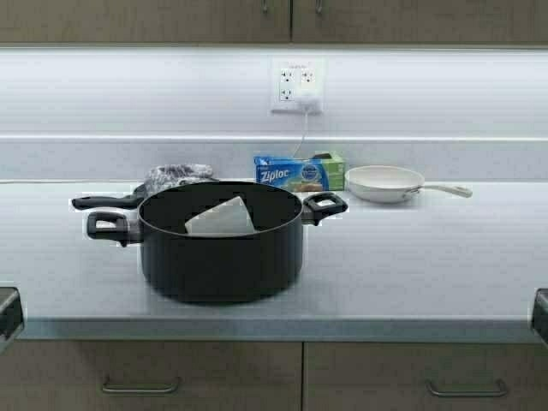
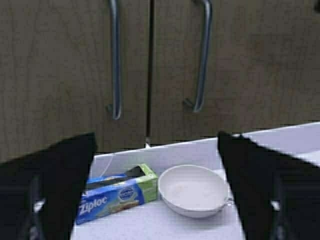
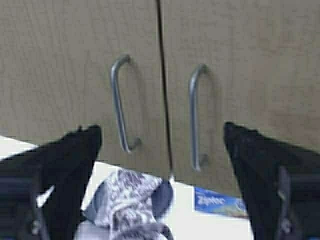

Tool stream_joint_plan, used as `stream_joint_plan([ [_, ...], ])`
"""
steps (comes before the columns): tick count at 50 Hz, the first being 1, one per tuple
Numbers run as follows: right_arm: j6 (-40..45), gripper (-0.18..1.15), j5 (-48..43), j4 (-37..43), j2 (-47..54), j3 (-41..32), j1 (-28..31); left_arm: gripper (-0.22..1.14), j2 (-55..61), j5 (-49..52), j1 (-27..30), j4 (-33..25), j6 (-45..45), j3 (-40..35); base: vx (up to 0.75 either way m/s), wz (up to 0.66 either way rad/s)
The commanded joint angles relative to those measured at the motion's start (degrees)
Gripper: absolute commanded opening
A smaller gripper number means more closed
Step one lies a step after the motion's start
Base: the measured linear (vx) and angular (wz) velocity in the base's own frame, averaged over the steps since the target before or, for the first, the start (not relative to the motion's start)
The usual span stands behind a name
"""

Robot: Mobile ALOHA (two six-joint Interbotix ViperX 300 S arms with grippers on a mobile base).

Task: Open the cabinet, put the pot inside, then close it

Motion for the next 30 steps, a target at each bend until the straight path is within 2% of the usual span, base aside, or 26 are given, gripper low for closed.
stream_joint_plan([
  [1,-8.6,1.04,-6.0,11.3,6.9,-7.0,1.9,1.02,4.7,-6.8,-0.6,-7.8,3.3,-6.2,0.0,0.0],
  [8,-23.6,1.04,-12.4,23.6,11.9,-9.5,3.5,1.02,7.8,-7.5,-0.4,-8.5,3.3,-10.0,0.0,0.0],
  [12,-29.4,1.03,-15.2,28.8,13.4,-9.9,3.7,1.02,9.6,-7.5,-0.1,-8.5,3.3,-12.2,0.0,0.0],
  [30,-30.0,1.03,-15.7,30.6,19.9,-15.7,3.0,1.02,16.4,-7.5,3.6,-8.7,3.3,-19.5,0.0,0.0],
])
